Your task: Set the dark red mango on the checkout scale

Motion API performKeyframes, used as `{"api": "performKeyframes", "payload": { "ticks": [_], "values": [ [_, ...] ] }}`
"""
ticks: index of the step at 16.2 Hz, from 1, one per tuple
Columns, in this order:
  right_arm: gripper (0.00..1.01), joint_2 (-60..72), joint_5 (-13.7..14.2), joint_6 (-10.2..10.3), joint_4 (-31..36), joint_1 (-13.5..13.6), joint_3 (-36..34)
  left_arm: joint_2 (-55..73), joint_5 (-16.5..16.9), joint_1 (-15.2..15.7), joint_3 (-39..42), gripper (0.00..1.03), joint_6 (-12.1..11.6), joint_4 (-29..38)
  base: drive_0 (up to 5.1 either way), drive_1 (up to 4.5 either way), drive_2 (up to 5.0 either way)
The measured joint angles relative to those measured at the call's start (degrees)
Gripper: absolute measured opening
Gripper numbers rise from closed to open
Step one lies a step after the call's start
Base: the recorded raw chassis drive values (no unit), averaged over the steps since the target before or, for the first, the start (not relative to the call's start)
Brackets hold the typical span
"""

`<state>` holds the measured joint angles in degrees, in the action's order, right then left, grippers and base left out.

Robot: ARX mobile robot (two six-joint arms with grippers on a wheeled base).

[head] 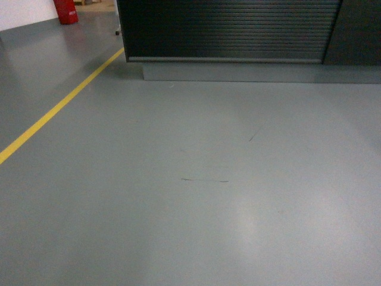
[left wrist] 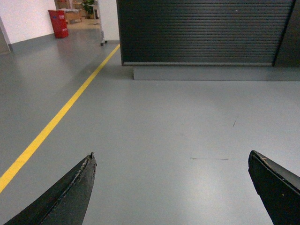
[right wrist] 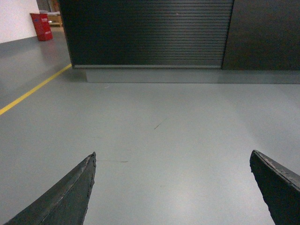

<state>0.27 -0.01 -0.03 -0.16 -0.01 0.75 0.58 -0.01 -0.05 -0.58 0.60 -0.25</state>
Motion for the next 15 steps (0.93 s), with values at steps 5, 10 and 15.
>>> {"api": "performKeyframes", "payload": {
  "ticks": [5,10,15],
  "values": [
    [0.98,0.0,0.0,0.0,0.0,0.0,0.0,0.0,0.0,0.0,0.0,0.98,0.0,0.0,0.0,0.00,0.0],
    [0.98,0.0,0.0,0.0,0.0,0.0,0.0,0.0,0.0,0.0,0.0,0.98,0.0,0.1,0.0,0.00,0.0],
    [0.98,0.0,0.0,0.0,-0.1,0.0,0.0,0.0,0.0,0.0,0.0,0.98,0.0,0.2,0.0,0.00,0.0]
  ]
}}
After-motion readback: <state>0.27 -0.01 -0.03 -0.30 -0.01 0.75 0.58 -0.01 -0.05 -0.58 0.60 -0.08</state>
